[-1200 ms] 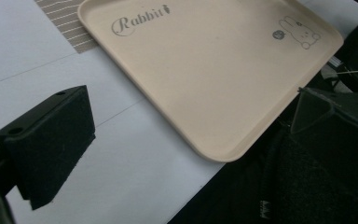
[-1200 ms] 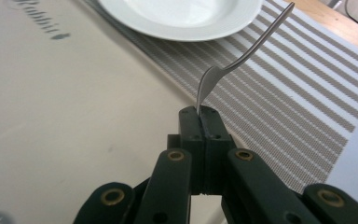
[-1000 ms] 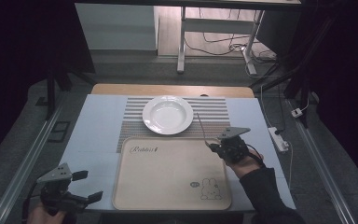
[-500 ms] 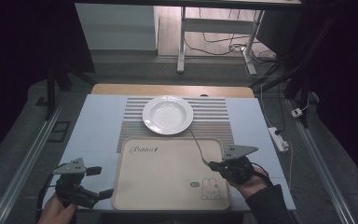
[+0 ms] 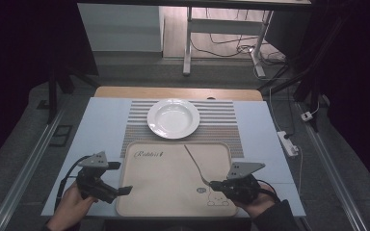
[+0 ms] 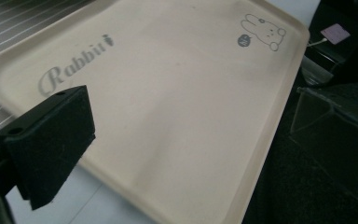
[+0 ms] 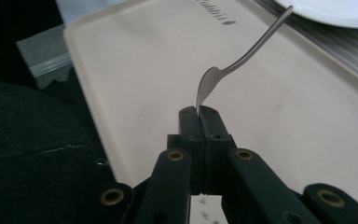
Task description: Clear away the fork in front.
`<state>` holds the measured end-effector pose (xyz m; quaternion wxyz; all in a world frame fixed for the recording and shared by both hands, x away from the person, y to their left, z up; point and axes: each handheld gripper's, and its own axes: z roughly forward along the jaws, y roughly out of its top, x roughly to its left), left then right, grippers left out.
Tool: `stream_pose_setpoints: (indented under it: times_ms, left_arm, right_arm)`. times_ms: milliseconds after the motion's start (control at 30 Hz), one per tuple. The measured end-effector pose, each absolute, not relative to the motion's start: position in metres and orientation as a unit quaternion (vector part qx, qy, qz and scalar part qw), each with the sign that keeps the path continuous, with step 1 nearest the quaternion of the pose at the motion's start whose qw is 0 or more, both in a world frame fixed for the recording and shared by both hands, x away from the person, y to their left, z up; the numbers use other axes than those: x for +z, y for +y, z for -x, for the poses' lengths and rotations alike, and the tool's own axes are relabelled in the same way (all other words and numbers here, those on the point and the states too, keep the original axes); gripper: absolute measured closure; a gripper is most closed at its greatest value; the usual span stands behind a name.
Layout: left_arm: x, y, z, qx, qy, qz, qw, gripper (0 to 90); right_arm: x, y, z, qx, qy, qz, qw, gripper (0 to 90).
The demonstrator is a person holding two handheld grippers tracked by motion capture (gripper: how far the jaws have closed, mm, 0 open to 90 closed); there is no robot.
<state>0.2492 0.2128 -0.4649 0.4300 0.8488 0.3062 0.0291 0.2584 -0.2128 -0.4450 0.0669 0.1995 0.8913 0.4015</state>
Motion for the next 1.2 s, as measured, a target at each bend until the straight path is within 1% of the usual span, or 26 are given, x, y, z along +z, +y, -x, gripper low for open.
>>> stream_pose_setpoints:
  times_ms: [100, 333, 467, 633, 1033, 1200]
  left_arm:
    - [-0.463, 0.2, -0.257, 0.036, 0.283, -0.865, 0.412, 0.0]
    - [-0.46, 0.172, -0.274, 0.041, 0.241, -0.893, 0.377, 0.0]
    - [-0.459, 0.158, -0.285, 0.034, 0.22, -0.901, 0.373, 0.0]
    - [-0.458, 0.14, -0.296, 0.037, 0.181, -0.916, 0.355, 0.0]
    - [-0.46, 0.101, -0.31, 0.01, 0.066, -0.947, 0.316, 0.0]
    - [-0.463, 0.09, -0.31, 0.003, 0.022, -0.956, 0.291, 5.2]
  right_arm:
    - [-0.447, -0.208, -0.252, 0.406, 0.894, -0.185, 0.049, 89.6]
    - [-0.448, -0.2, -0.243, 0.406, 0.899, -0.162, 0.032, 89.6]
    - [-0.448, -0.193, -0.237, 0.407, 0.902, -0.142, 0.022, 89.7]
    - [-0.447, -0.189, -0.234, 0.407, 0.904, -0.129, 0.014, 89.7]
    - [-0.445, -0.178, -0.229, 0.406, 0.909, -0.096, -0.003, 89.6]
    - [-0.447, -0.176, -0.227, 0.406, 0.91, -0.088, -0.012, 89.6]
